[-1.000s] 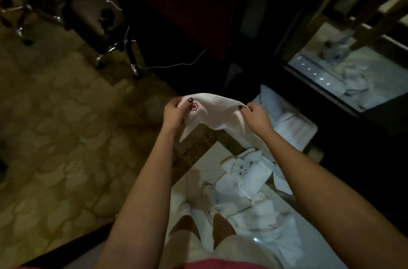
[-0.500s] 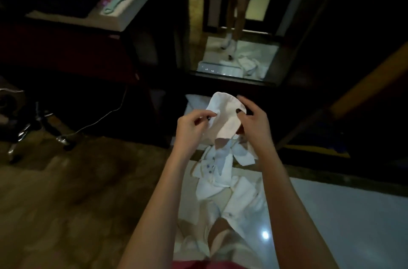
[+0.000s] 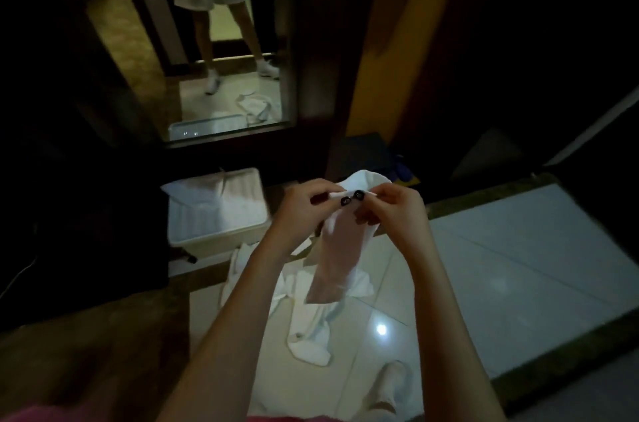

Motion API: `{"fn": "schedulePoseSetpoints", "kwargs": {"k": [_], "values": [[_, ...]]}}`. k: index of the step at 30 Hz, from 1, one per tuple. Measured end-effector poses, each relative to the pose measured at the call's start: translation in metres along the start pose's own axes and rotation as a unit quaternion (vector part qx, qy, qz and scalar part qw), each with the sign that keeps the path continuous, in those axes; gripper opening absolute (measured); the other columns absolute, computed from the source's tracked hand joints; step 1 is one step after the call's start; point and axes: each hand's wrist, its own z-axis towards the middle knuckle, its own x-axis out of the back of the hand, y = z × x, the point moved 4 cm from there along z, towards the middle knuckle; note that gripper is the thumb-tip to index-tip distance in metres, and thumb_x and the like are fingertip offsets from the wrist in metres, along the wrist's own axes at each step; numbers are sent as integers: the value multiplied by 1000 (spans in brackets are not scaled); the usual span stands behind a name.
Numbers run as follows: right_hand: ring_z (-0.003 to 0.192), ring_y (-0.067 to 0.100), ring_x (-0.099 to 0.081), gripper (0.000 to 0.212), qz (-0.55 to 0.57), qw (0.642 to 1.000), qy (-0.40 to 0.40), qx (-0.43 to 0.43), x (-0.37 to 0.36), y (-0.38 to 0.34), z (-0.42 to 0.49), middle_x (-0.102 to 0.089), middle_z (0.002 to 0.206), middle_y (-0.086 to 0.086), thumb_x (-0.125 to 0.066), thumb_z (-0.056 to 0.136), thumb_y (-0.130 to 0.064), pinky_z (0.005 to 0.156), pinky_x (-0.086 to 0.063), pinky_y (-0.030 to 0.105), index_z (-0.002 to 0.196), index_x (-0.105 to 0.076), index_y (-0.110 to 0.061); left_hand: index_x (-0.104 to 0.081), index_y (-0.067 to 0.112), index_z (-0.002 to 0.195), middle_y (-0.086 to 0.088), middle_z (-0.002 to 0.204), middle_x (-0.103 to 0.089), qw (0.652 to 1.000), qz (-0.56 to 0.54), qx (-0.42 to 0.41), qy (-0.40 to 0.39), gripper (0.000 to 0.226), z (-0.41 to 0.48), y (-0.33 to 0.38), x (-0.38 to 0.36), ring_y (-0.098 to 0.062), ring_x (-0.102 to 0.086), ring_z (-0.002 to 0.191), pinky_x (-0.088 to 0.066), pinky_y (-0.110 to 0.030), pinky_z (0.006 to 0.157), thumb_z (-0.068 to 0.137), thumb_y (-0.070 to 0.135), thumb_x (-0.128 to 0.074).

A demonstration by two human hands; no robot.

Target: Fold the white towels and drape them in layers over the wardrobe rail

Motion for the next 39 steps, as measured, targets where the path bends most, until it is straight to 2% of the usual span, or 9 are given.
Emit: {"fn": "schedulePoseSetpoints", "kwargs": {"k": [5, 9, 14, 19, 23, 32, 35, 37, 39], "values": [[57, 17, -65, 15, -79, 996, 26, 21, 103, 17, 36, -66, 62, 5, -70, 89, -20, 57, -57, 31, 81, -70, -7, -68, 32, 80, 13, 81, -67, 999, 39, -14, 8, 19, 51, 29, -98, 2, -61, 80, -48, -11, 70, 88, 14, -68], [58, 4, -51, 14, -192, 981, -23, 21, 185, 38, 64, -55, 66, -5, -69, 89, -27, 48, -37, 10, 90, -67, -13, -69, 23, 85, 13, 80, -65, 998, 55, -15, 35, 11, 87, 46, -163, -2, -60, 81, -51, -22, 72, 91, 15, -63], [69, 7, -48, 13, -239, 970, 0, 32, 267, 65, 95, -55, 88, 2, -64, 92, -28, 58, -35, 17, 88, -65, -16, -68, 21, 81, 13, 79, -65, 995, 53, -40, 81, 13, 124, 63, -215, 2, -59, 79, -47, -15, 70, 89, 11, -65], [69, 9, -56, 17, -143, 988, 32, 55, 307, 76, 126, -63, 81, 3, -68, 90, -28, 54, -42, 11, 78, -62, -18, -73, 20, 88, 13, 86, -67, 990, 77, -48, 111, 13, 161, 64, -246, 5, -61, 83, -48, -13, 74, 87, 9, -68], [58, 8, -50, 25, -93, 992, 73, 52, 328, 91, 155, -55, 66, -1, -73, 86, -25, 45, -38, 11, 71, -54, -18, -74, 20, 89, 15, 85, -67, 992, 72, -21, 105, 13, 193, 60, -270, 12, -60, 80, -48, -9, 72, 89, 10, -66], [60, -3, -46, 30, -66, 990, 112, 49, 381, 102, 263, -52, 70, -7, -77, 81, -20, 50, -34, 11, 73, -48, -22, -70, 30, 89, 9, 92, -69, 998, 18, -33, 54, 23, 301, 56, -324, -1, -63, 89, -50, -16, 78, 88, 7, -68], [80, 9, -57, 19, -72, 994, 83, 2, 401, 105, 304, -64, 89, -3, -78, 80, -26, 59, -41, 16, 88, -62, -20, -69, 24, 99, 11, 96, -66, 999, 31, -9, 37, 19, 341, 57, -335, 7, -60, 90, -48, -9, 75, 89, 9, -68], [70, 13, -61, 19, -37, 998, 37, -17, 410, 103, 322, -66, 78, 1, -77, 82, -26, 55, -45, 23, 78, -62, -15, -69, 21, 91, 11, 86, -66, 998, 50, -18, 46, 15, 365, 61, -341, 10, -59, 76, -45, -8, 65, 88, 7, -68], [60, 7, -60, 25, 19, 1000, 11, -2, 417, 97, 336, -62, 66, -4, -76, 83, -20, 50, -44, 20, 69, -56, -14, -69, 21, 86, 10, 79, -65, 995, 72, -31, 61, 14, 385, 66, -347, 7, -57, 68, -43, -10, 59, 87, 7, -68]]}}
